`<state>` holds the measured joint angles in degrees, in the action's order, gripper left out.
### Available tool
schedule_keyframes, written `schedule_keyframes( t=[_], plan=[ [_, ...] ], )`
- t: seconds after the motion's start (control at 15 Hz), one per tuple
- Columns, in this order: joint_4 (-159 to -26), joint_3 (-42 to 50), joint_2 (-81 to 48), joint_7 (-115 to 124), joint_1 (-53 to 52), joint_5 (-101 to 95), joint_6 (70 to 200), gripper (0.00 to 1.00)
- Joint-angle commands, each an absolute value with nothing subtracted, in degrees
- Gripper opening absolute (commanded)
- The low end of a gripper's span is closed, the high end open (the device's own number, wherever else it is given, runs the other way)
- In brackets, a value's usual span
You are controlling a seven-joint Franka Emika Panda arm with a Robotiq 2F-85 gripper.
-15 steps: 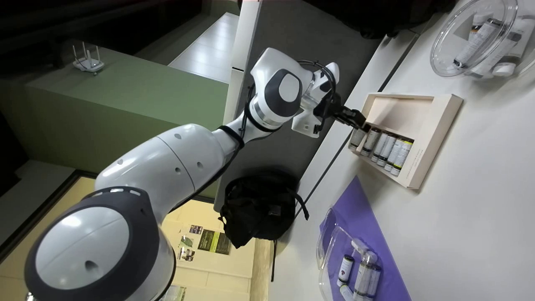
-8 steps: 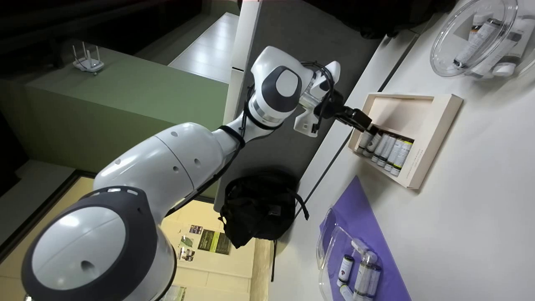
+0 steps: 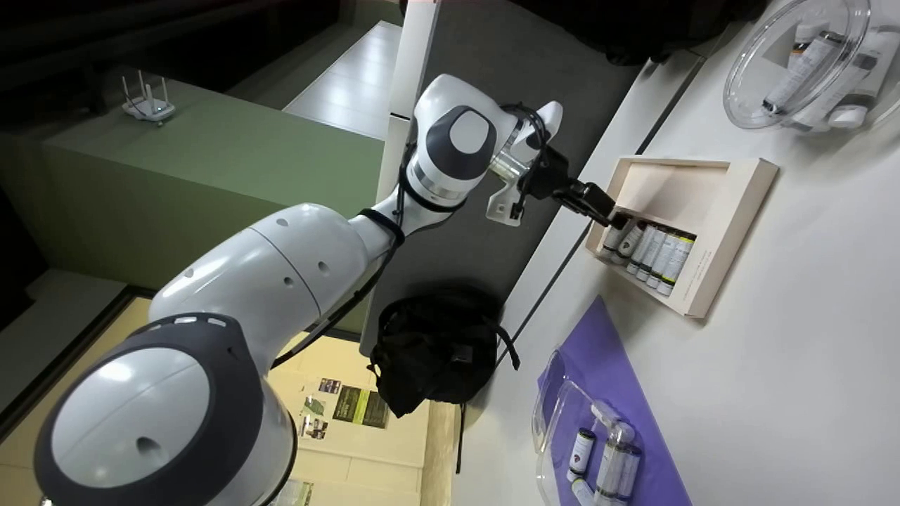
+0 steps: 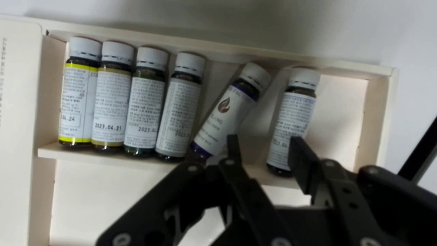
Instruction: Take a bottle from the bowl and put it in the left compartment of the box
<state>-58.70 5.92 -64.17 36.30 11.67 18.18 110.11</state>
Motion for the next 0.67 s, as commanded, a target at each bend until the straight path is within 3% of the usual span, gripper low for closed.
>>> schedule_keyframes(
  t=[0.0,0.2,0.6],
  plan=[
    [-56.45,5.73,-63.4,37.3,11.55,18.5,109.35,0.2],
    [-55.18,5.37,-64.31,36.13,11.56,18.96,113.9,0.03],
    [-52.39,3.83,-66.99,35.74,12.27,18.74,112.76,0.03]
  ],
)
